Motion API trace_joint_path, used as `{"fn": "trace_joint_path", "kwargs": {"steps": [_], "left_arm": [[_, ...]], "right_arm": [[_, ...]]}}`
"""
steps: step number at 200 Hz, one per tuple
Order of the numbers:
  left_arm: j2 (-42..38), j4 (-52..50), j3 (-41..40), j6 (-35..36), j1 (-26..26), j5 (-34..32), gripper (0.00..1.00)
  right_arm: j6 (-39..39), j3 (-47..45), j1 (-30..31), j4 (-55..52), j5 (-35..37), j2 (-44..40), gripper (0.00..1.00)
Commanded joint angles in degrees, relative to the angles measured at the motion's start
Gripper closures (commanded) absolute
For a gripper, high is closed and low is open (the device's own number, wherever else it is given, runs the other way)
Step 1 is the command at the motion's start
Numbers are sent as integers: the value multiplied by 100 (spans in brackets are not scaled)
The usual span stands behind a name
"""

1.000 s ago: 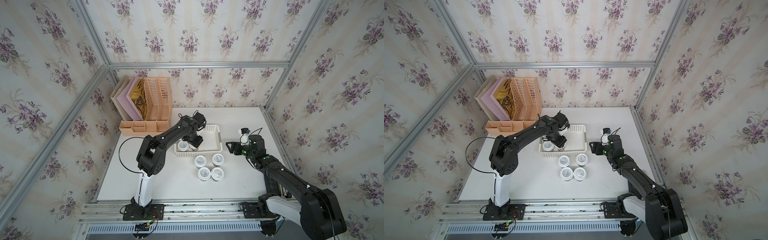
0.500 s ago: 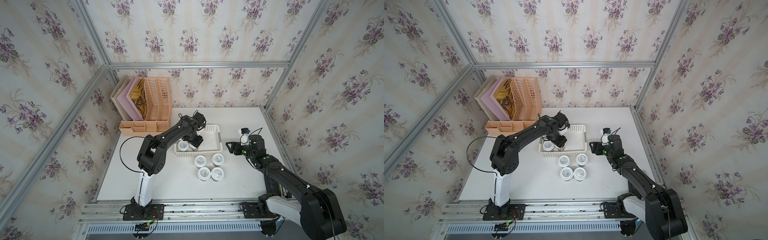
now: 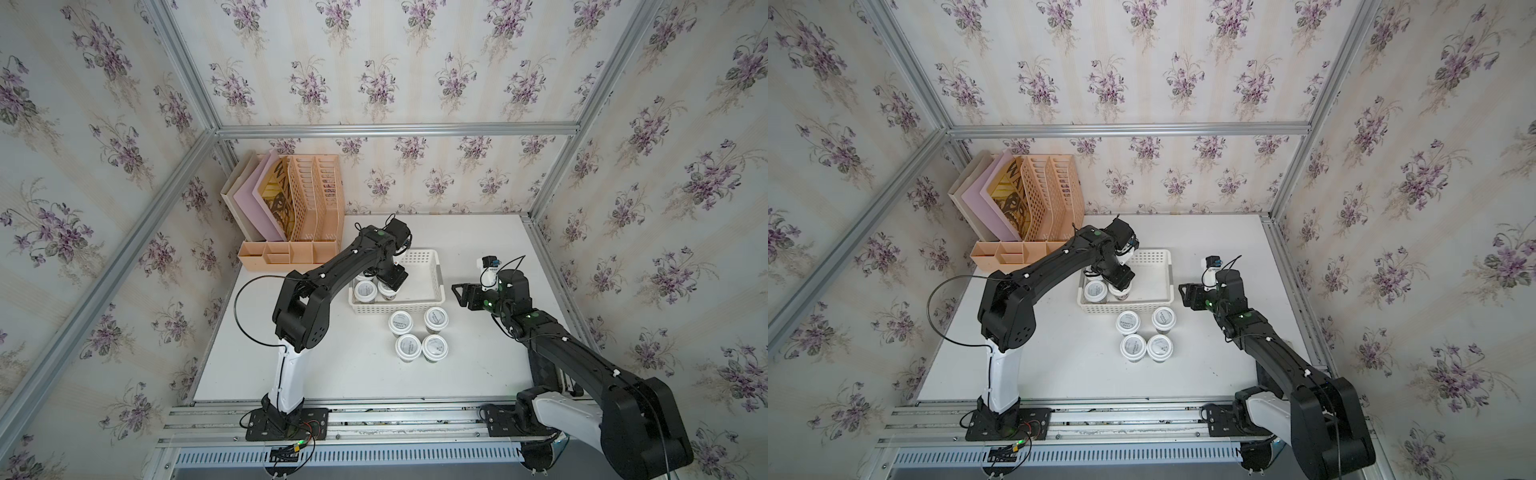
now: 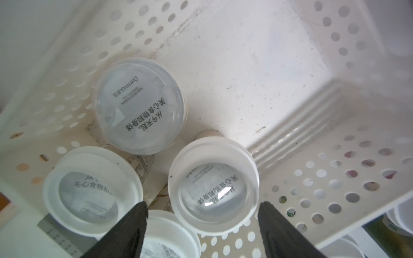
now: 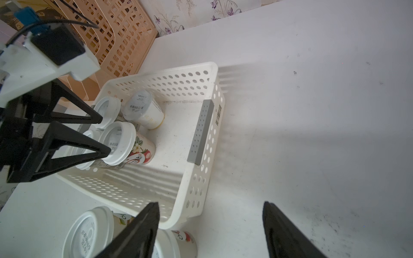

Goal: Put the yogurt in the basket
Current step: Place the yogurt in the basket.

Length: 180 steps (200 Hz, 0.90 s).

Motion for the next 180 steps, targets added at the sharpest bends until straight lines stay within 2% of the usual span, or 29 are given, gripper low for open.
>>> {"fn": "trace_joint_path", "kwargs": {"steps": [1,51,60,72,106,180], "left_arm": [[-74,-102,67,-1,11,-62,18],[-199,-88,97,-74,-19,-5,18],[-256,-52,88,-88,-43,48,22],[-326,12,96,-113,-63,261,26],[-392,228,102,-182,-156,709,27],[-33,300,104,-187,-212,360,23]], "right_arm": [[-29,38,3,27,23,-2,22],[-28,40,3,20,19,-3,22],[-20,35,3,22,15,-2,22],[-19,35,3,33,15,6,22],[-19,30,5,33,10,-1,22],[-24,35,3,30,0,-2,22]]}}
